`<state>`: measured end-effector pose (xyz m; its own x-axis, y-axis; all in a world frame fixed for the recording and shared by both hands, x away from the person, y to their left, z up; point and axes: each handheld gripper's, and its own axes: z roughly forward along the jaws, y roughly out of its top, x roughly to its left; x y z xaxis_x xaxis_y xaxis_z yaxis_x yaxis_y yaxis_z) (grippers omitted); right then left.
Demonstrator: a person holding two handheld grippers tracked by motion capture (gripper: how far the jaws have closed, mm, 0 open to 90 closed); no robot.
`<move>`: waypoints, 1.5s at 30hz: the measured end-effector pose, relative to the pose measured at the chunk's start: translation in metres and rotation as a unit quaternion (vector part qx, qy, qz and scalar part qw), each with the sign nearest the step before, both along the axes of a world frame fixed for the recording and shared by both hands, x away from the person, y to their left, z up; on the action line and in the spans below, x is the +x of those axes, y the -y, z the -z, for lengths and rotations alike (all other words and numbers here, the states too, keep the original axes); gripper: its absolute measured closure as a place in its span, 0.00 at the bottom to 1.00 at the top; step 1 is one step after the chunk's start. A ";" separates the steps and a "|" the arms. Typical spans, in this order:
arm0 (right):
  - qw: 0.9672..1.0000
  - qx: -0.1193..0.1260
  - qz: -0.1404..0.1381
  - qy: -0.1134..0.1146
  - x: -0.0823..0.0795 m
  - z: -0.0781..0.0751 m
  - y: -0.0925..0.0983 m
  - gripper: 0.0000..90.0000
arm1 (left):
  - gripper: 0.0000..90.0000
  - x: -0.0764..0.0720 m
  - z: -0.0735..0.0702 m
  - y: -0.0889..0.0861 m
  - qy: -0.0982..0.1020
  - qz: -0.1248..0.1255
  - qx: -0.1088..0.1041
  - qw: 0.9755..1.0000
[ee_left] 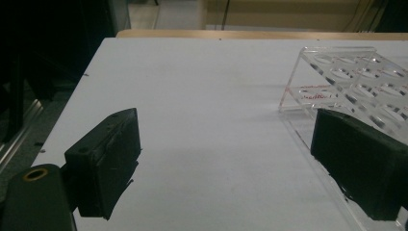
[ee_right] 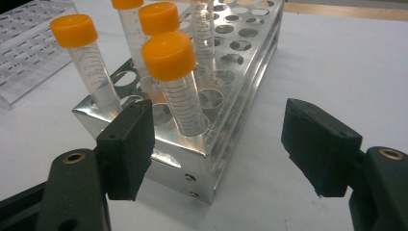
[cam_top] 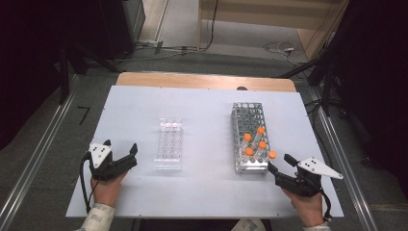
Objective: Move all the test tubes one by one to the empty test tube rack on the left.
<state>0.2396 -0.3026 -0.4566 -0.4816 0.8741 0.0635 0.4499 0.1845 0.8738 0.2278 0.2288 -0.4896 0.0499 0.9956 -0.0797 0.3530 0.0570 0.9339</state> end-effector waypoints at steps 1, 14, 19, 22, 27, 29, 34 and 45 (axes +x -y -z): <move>1.000 0.001 0.000 -0.001 0.000 0.000 -0.001 0.30 | 0.12 0.000 0.000 0.000 0.000 0.000 0.000 1.000; 1.000 0.002 -0.029 0.007 0.002 0.000 -0.010 0.56 | 0.12 0.000 0.000 0.001 -0.001 0.001 0.001 1.000; 0.999 -0.001 -0.038 0.007 0.002 0.000 -0.012 0.63 | 0.13 0.001 0.001 0.002 -0.001 0.002 0.002 1.000; 0.999 -0.006 -0.040 0.008 0.003 0.001 -0.014 0.66 | 0.13 0.001 0.001 0.002 -0.001 0.002 0.002 1.000; 0.999 -0.009 -0.038 0.006 0.005 0.002 -0.015 0.71 | 0.13 0.001 0.001 0.001 -0.002 0.001 0.001 1.000; 0.999 -0.010 -0.037 0.006 0.005 0.003 -0.015 0.71 | 0.13 0.000 0.001 0.001 -0.003 0.001 0.002 1.000; 0.999 -0.019 -0.037 0.006 0.007 0.004 -0.017 0.71 | 0.13 0.001 0.001 0.002 -0.002 0.002 0.001 1.000; 0.999 -0.026 -0.030 0.011 0.008 0.005 -0.017 0.78 | 0.13 0.001 0.001 0.002 -0.002 0.003 0.001 1.000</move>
<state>0.2480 -0.2856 -0.4612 -0.5339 0.8455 0.0073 0.4175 0.2561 0.8718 0.2284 0.2270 -0.4905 0.0552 0.9955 -0.0773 0.3567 0.0527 0.9327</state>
